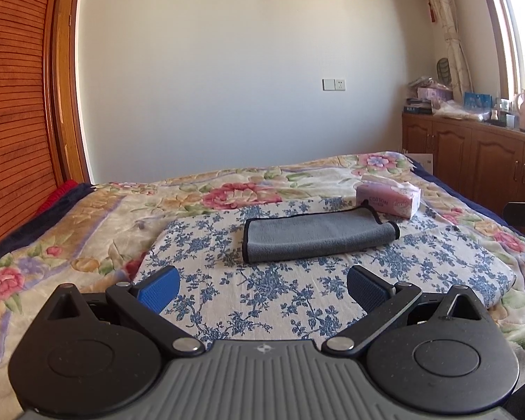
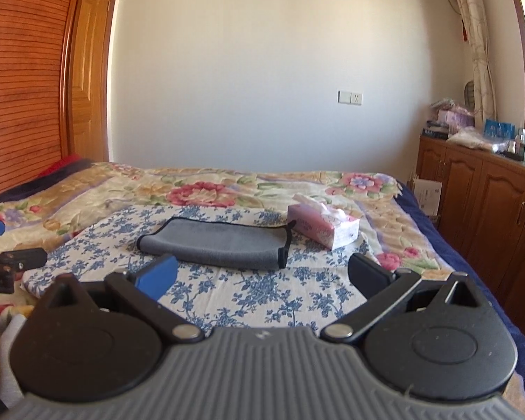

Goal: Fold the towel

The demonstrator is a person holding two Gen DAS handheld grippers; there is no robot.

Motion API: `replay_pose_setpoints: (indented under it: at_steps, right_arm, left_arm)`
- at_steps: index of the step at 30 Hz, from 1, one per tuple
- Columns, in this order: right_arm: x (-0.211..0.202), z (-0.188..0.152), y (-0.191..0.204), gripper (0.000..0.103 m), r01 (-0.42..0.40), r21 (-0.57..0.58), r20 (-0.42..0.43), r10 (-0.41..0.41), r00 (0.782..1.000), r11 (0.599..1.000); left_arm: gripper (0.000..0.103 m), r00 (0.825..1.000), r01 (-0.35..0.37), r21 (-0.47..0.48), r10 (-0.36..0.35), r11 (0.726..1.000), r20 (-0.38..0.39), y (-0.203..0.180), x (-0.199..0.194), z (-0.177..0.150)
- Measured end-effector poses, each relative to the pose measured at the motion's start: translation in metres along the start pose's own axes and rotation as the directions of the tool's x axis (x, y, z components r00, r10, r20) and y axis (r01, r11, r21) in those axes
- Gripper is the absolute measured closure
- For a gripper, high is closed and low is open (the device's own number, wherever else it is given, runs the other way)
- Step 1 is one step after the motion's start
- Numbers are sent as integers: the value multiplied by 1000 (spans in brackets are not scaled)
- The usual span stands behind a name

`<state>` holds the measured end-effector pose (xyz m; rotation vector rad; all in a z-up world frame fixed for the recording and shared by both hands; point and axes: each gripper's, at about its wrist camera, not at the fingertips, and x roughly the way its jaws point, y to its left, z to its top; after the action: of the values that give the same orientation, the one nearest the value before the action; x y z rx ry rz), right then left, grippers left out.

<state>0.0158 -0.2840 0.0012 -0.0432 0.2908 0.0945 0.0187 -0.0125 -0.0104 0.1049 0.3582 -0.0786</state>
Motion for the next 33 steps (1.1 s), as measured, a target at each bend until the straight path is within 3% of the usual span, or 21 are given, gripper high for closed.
replay_pose_setpoints:
  at_steps: [9, 33]
  right_arm:
    - [-6, 0, -3, 0, 15, 13, 44, -15, 999, 1000]
    - [-6, -1, -4, 0, 20, 14, 50, -21, 999, 1000]
  left_arm:
    - [0, 999, 0, 5, 0, 1000, 45, -1, -7, 1]
    - [0, 999, -9, -10, 10, 1000, 45, 1, -7, 1]
